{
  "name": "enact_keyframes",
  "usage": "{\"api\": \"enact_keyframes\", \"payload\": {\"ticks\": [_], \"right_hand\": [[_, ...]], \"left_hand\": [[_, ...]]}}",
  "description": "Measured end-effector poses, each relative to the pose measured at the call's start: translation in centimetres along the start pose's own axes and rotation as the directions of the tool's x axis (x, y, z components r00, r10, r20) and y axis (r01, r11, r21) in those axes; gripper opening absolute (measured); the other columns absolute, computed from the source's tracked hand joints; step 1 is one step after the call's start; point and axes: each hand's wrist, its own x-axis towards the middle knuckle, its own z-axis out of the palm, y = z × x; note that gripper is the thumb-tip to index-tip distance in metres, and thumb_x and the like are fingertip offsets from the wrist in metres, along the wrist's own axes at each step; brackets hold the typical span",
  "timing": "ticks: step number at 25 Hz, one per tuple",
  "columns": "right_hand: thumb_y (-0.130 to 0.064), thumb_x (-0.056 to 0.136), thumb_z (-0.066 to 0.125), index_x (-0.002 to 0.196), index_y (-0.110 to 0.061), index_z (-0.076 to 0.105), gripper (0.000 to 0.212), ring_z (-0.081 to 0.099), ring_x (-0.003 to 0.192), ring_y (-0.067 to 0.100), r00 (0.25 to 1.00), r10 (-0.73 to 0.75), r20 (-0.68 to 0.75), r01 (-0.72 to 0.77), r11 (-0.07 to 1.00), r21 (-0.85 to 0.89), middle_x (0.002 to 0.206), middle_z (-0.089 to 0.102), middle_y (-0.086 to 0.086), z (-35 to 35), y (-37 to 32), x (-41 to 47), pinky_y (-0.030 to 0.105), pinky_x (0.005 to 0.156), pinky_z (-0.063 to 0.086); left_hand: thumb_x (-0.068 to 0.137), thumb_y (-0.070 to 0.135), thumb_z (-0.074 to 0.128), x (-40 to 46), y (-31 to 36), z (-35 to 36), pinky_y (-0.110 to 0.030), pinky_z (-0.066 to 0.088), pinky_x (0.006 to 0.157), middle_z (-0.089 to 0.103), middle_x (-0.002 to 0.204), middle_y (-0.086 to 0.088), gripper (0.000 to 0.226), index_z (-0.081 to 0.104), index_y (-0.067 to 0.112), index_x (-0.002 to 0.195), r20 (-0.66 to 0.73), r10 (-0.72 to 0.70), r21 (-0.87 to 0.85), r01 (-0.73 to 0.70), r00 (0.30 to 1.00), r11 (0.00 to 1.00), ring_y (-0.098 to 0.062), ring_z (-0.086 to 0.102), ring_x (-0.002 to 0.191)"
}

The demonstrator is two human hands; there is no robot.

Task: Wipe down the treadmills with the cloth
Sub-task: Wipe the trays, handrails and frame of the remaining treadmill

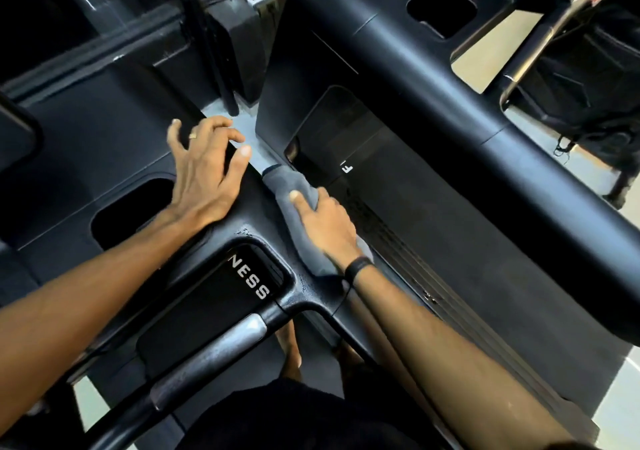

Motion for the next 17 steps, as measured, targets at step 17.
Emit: {"api": "enact_keyframes", "payload": {"ticks": [17], "right_hand": [[-0.065, 0.095, 0.048, 0.141, -0.014, 0.051, 0.068, 0.053, 0.128, 0.03, 0.972, 0.126, 0.2, -0.173, 0.954, 0.243, 0.141, 0.057, 0.01, 0.6, 0.7, 5.2, 0.039, 0.106, 0.042]], "left_hand": [[0.1, 0.049, 0.033, -0.1, -0.4, 0.4, -0.047, 0.009, 0.117, 0.056, 0.124, -0.003, 0.048, 0.063, 0.012, 0.105, -0.047, -0.033, -0.075, 0.029, 0.998, 0.997, -0.019, 0.055, 0.115]]}}
